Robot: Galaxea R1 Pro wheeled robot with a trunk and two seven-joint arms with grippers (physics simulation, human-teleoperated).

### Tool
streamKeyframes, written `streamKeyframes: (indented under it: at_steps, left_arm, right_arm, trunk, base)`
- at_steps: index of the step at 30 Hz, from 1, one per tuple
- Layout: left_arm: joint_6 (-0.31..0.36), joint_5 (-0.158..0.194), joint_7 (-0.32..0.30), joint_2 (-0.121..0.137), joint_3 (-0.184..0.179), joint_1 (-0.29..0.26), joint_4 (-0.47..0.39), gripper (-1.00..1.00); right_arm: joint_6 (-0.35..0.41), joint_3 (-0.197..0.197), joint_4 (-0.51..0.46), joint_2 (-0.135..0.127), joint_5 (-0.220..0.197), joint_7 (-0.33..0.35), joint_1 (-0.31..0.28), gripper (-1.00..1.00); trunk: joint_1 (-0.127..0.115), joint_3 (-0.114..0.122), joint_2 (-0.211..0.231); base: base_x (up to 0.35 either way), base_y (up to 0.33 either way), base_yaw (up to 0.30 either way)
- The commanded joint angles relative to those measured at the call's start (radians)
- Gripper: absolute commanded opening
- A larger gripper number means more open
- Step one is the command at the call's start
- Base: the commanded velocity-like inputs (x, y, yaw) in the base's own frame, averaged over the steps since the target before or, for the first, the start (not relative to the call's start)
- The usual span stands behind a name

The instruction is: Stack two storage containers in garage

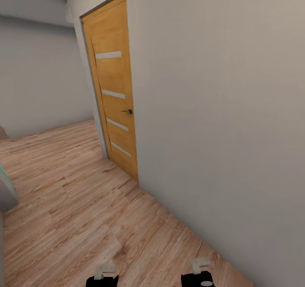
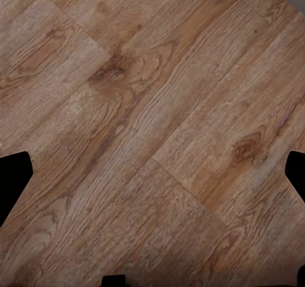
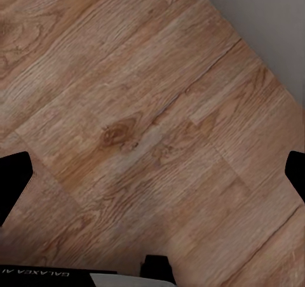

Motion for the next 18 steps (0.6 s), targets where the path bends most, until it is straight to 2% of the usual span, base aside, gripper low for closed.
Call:
streamKeyframes:
  at_steps: [1, 18]
  left_arm:
    - [-0.004, 0.011, -0.003, 0.000, -0.007, -0.001, 0.002, 1.00]
    - [-0.004, 0.011, -0.003, 0.000, -0.007, -0.001, 0.002, 1.00]
  right_arm:
    - [0.005, 0.006, -0.001, 0.000, 0.004, -0.006, 0.000, 1.00]
    - [0.005, 0.006, -0.001, -0.001, 0.004, -0.008, -0.001, 1.00]
  trunk:
    - [0.001, -0.002, -0.001]
    - [0.001, -0.011, -0.001]
  base:
    - [0.148, 0.000, 0.282]
    - [0.169, 0.000, 0.282]
